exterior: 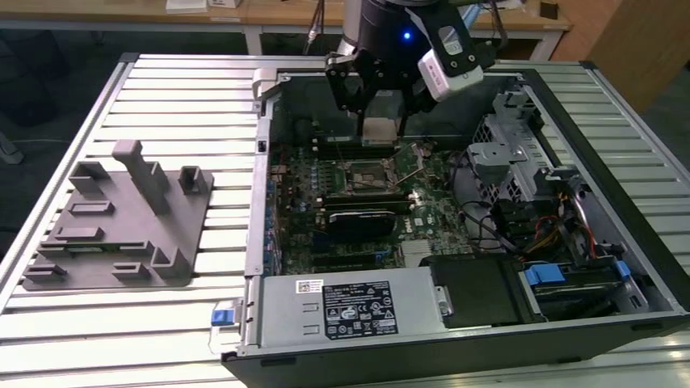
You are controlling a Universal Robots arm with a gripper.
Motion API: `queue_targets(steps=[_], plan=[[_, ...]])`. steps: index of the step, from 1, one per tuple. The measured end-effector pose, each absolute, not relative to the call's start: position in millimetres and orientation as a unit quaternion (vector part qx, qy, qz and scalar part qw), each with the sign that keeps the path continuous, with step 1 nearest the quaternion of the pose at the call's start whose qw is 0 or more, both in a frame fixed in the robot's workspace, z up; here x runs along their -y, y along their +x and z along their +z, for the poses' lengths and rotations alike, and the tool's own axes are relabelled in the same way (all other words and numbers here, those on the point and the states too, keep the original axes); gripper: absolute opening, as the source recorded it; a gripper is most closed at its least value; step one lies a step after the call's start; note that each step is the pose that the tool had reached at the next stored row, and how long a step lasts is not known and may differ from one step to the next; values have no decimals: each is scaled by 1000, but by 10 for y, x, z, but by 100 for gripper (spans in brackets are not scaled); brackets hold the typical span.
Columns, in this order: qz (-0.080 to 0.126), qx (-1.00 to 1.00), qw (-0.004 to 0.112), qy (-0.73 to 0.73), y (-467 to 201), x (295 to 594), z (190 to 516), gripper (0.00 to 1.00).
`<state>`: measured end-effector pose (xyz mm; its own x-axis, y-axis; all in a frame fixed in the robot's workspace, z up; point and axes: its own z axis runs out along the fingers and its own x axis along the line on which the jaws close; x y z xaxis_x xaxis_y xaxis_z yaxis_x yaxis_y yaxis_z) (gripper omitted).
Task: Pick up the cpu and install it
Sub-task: 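Pick up the cpu and move it towards the insertion slot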
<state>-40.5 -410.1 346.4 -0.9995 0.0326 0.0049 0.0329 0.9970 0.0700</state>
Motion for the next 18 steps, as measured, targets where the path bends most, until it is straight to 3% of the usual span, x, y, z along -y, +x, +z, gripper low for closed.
queue_targets(steps=[18], plan=[[-35, 999, 3, -16, -386, 3993, 3145, 54]])
